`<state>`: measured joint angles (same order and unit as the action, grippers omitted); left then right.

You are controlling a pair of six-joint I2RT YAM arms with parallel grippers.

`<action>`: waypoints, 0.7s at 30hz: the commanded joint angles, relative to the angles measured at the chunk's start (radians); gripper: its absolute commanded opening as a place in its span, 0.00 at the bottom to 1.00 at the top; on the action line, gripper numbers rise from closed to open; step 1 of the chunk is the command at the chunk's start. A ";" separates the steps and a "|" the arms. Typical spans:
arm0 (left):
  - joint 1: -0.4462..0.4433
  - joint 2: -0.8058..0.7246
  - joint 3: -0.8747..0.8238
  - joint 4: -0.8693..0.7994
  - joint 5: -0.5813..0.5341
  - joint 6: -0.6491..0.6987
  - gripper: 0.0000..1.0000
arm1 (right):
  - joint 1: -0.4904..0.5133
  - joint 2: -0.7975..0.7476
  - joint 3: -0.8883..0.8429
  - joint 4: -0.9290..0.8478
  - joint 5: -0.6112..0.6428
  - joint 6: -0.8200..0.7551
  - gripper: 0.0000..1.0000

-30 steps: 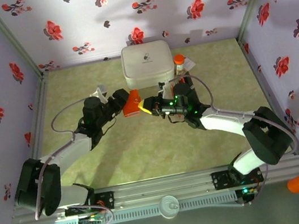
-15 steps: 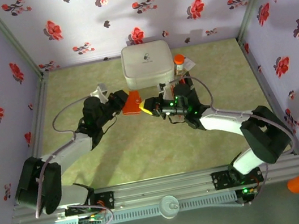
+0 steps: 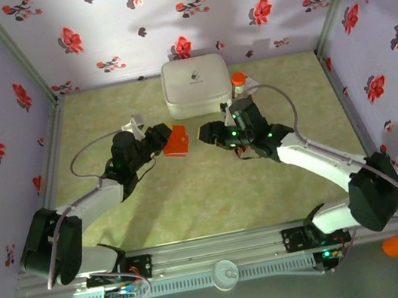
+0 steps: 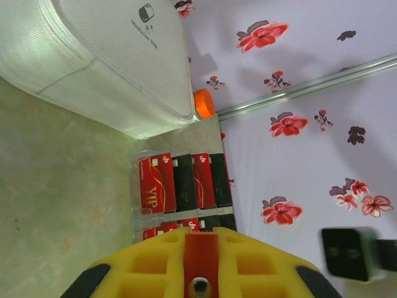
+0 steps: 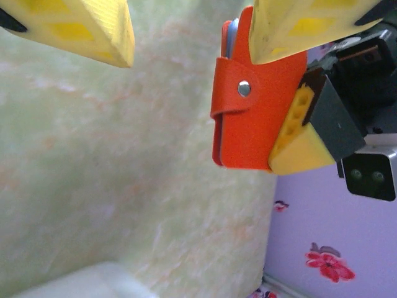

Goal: Put the credit cards into the card holder
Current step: Pass the card holder, then open the button on the card holder.

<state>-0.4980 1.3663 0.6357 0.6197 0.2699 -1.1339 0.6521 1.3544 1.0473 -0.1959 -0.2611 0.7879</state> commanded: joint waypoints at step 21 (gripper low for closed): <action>-0.044 -0.004 0.002 0.002 -0.069 0.024 0.00 | 0.182 0.345 0.308 -0.299 0.372 -0.232 0.53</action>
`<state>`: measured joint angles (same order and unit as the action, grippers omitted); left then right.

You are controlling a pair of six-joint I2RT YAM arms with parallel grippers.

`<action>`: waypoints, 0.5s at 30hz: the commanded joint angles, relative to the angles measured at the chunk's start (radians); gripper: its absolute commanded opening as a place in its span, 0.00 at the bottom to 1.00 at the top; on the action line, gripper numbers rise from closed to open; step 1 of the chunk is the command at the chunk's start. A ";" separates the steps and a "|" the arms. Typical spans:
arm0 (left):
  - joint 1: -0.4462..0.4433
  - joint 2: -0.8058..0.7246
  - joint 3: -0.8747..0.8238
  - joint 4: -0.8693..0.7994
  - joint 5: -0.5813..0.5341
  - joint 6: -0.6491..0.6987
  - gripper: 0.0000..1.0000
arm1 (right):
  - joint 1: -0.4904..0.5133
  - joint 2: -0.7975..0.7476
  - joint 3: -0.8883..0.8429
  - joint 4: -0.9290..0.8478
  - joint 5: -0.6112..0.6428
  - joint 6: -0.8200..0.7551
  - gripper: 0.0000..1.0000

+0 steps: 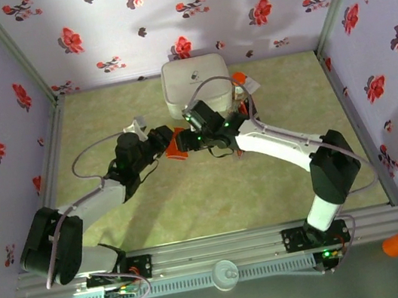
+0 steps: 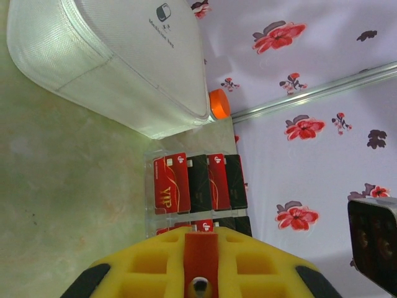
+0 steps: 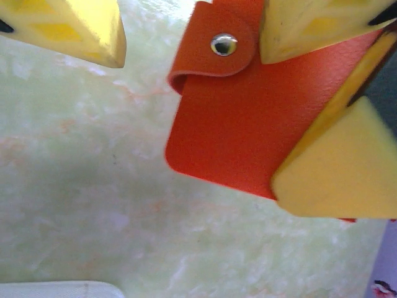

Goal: Put the credit cards into the card holder
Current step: Open the button on the card holder.

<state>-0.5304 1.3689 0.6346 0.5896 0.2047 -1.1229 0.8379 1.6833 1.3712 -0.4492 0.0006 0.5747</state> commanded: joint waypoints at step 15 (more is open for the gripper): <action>-0.020 -0.024 0.010 0.029 -0.010 0.015 0.00 | -0.062 -0.009 -0.277 0.107 0.068 0.095 0.00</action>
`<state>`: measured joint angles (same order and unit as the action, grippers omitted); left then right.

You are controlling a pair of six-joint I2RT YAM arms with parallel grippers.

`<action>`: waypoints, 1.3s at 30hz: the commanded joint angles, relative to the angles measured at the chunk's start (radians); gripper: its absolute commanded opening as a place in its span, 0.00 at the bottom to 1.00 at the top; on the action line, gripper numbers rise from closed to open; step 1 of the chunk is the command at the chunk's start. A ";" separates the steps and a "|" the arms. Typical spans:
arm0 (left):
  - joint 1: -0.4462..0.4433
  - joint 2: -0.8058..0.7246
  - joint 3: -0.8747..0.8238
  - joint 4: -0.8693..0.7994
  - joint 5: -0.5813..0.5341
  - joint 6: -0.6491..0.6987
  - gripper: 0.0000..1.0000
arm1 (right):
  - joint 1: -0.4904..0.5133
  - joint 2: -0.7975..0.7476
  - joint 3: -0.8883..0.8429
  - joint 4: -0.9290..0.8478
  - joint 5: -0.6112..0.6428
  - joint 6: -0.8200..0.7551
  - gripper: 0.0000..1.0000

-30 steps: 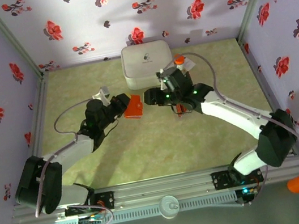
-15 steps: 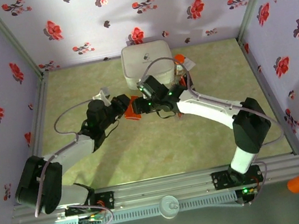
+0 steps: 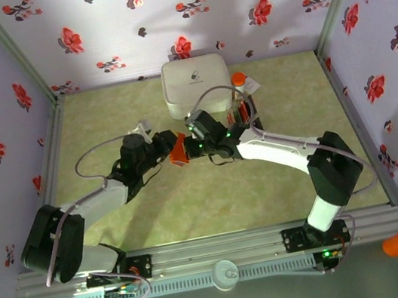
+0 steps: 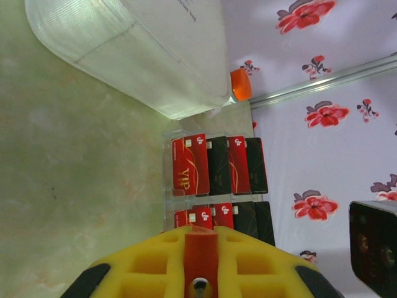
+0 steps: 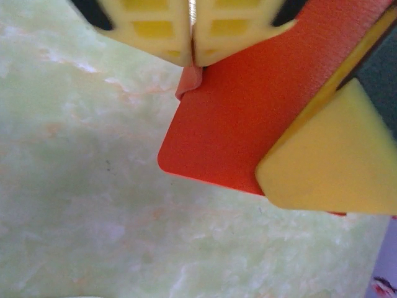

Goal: Put the credit cards into the card holder
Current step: Open the button on the card holder.

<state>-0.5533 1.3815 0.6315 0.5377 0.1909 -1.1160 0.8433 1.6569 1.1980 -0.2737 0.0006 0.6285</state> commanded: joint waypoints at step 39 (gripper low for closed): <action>0.119 0.069 0.137 0.380 0.097 -0.306 0.00 | -0.211 -0.086 0.043 0.369 -0.401 0.326 0.83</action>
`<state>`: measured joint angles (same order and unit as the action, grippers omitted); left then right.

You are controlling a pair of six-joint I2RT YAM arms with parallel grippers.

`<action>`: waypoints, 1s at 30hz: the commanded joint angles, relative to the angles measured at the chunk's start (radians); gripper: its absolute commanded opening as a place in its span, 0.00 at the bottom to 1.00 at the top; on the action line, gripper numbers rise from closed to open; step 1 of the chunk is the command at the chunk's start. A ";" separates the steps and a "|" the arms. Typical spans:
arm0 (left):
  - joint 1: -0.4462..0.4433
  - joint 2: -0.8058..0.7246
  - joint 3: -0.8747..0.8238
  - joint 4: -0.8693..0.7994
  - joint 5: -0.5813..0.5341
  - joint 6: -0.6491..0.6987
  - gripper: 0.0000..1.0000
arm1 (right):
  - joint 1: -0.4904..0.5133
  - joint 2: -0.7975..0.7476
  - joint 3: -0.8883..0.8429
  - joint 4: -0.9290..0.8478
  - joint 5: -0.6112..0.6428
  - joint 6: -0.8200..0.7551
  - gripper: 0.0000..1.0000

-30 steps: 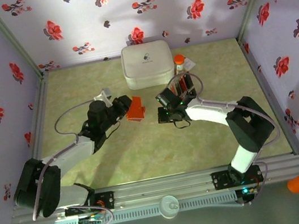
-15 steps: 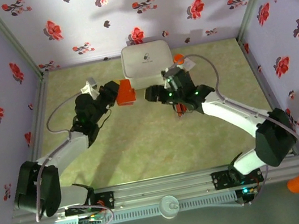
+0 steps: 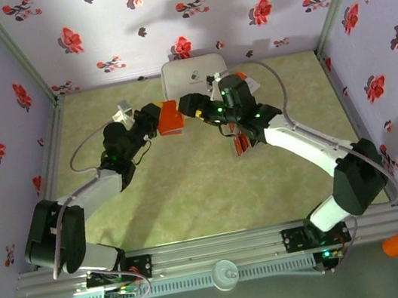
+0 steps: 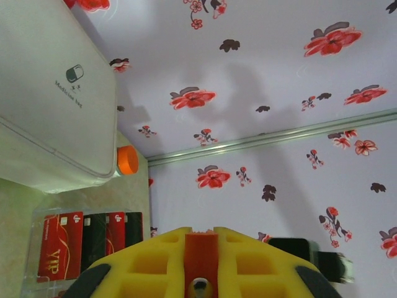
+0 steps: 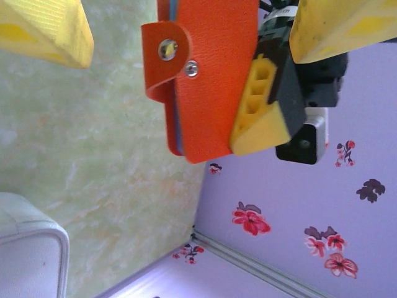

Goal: Put the credit cards into the card holder
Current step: Open the button on the card holder.

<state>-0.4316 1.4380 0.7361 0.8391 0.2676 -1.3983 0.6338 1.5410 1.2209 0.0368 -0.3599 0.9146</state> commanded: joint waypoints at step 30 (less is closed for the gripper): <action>-0.035 0.050 0.062 0.162 -0.002 -0.080 0.00 | -0.066 0.030 -0.247 0.547 -0.160 0.300 0.37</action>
<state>-0.4583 1.4765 0.7696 0.9272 0.2726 -1.4612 0.5739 1.5841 0.9897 0.4679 -0.4778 1.1515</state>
